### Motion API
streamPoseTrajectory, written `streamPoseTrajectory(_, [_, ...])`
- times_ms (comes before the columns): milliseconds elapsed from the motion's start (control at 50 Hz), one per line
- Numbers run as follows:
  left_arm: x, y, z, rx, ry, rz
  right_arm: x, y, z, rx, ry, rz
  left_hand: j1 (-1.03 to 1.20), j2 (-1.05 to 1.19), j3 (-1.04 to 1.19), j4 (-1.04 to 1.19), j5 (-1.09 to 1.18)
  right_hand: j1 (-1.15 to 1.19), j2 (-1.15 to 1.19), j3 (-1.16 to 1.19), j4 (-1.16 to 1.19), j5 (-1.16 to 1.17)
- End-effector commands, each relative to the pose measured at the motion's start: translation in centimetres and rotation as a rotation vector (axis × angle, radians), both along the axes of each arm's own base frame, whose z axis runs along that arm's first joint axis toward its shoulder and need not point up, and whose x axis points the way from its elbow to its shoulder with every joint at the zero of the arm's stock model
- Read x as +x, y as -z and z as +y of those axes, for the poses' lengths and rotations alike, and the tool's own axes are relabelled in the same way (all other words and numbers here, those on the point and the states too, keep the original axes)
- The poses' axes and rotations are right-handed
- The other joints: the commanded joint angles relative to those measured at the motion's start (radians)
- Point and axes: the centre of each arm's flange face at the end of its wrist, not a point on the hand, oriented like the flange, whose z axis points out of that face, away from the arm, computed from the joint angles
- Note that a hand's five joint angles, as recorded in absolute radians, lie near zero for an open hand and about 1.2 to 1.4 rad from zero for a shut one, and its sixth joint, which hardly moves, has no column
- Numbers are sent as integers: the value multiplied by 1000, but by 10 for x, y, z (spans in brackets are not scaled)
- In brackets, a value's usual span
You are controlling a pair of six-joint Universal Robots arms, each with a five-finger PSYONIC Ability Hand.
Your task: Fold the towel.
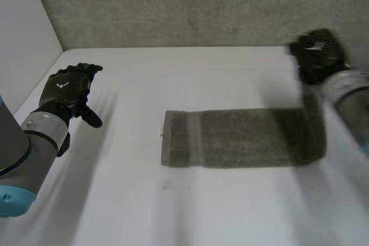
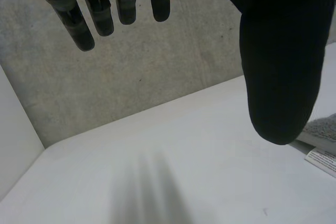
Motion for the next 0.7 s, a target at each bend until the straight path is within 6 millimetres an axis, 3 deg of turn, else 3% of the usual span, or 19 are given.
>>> streamPoseTrajectory(20, [0, 2, 2, 6, 1, -2, 111, 22, 64, 30, -315, 17, -3, 9, 8, 8, -29, 442, 221, 207, 203, 240])
streamPoseTrajectory(40, [0, 2, 2, 8, 3, -2, 128, 36, 78, 57, -367, 29, -3, 9, 8, 8, -29, 442, 221, 207, 203, 240])
streamPoseTrajectory(60, [0, 2, 2, 8, 3, -2, 128, 36, 78, 57, -367, 29, -3, 9, 8, 8, -29, 442, 221, 207, 203, 240])
streamPoseTrajectory(100, [-1, 3, 2, 9, 4, -3, 153, 64, 102, 114, -450, 58, -3, 9, 8, 8, -29, 442, 221, 207, 203, 240])
streamPoseTrajectory(120, [-1, 3, 2, 9, 4, -3, 153, 64, 103, 114, -450, 58, -3, 9, 8, 8, -29, 442, 221, 207, 203, 240])
streamPoseTrajectory(160, [-1, 3, 2, 9, 4, -3, 171, 88, 126, 162, -521, 82, -3, 9, 8, 8, -29, 442, 221, 207, 203, 240])
streamPoseTrajectory(320, [-1, 5, 3, 16, 8, -6, 180, 120, 151, 243, -579, 134, -3, 9, 8, 8, -29, 379, 158, 144, 140, 177])
streamPoseTrajectory(340, [-2, 6, 3, 18, 11, -7, 180, 120, 151, 243, -579, 134, -3, 9, 8, 8, -29, 378, 158, 143, 139, 177])
streamPoseTrajectory(360, [-3, 6, 4, 19, 14, -7, 178, 119, 152, 254, -577, 137, -3, 9, 8, 8, -29, -122, -342, -357, -361, -323])
streamPoseTrajectory(380, [-3, 6, 4, 19, 14, -7, 178, 119, 152, 255, -577, 137, -3, 9, 8, 8, -29, -127, -347, -362, -366, -328])
streamPoseTrajectory(400, [-4, 6, 4, 19, 17, -7, 175, 114, 150, 263, -564, 136, -3, 9, 8, 8, -29, -627, -847, -862, -866, -828])
streamPoseTrajectory(420, [-5, 6, 4, 16, 20, -8, 173, 106, 150, 263, -557, 134, -3, 9, 8, 8, -29, -780, -1001, -1015, -1019, -982])
streamPoseTrajectory(440, [-5, 6, 4, 16, 20, -8, 173, 106, 150, 263, -557, 134, -3, 9, 8, 8, -29, -780, -1001, -1015, -1019, -982])
streamPoseTrajectory(500, [-10, 0, 4, -3, 35, -2, 163, 77, 145, 245, -529, 111, -3, 9, 8, 8, -29, -780, -1001, -1015, -1019, -982])
streamPoseTrajectory(540, [-15, -5, 4, -21, 48, 3, 139, 54, 125, 276, -449, 47, -3, 9, 8, 8, -29, -780, -1001, -1015, -1019, -982])
streamPoseTrajectory(600, [-29, -10, 4, -42, 84, 14, 125, 45, 116, 307, -406, -6, -3, 9, 8, 8, -29, -780, -1001, -1015, -1019, -982])
streamPoseTrajectory(640, [-47, -10, 3, -51, 131, 20, 96, 29, 101, 358, -313, -120, -3, 9, 8, 8, -29, -780, -1001, -1015, -1019, -982])
streamPoseTrajectory(660, [-47, -10, 3, -51, 132, 20, 96, 29, 101, 358, -312, -120, -3, 9, 8, 8, -29, -780, -1001, -1015, -1019, -982])
streamPoseTrajectory(700, [-57, -9, 4, -52, 156, 21, 63, 33, 89, 422, -220, -184, -3, 9, 8, 8, -29, -780, -1001, -1015, -1019, -982])
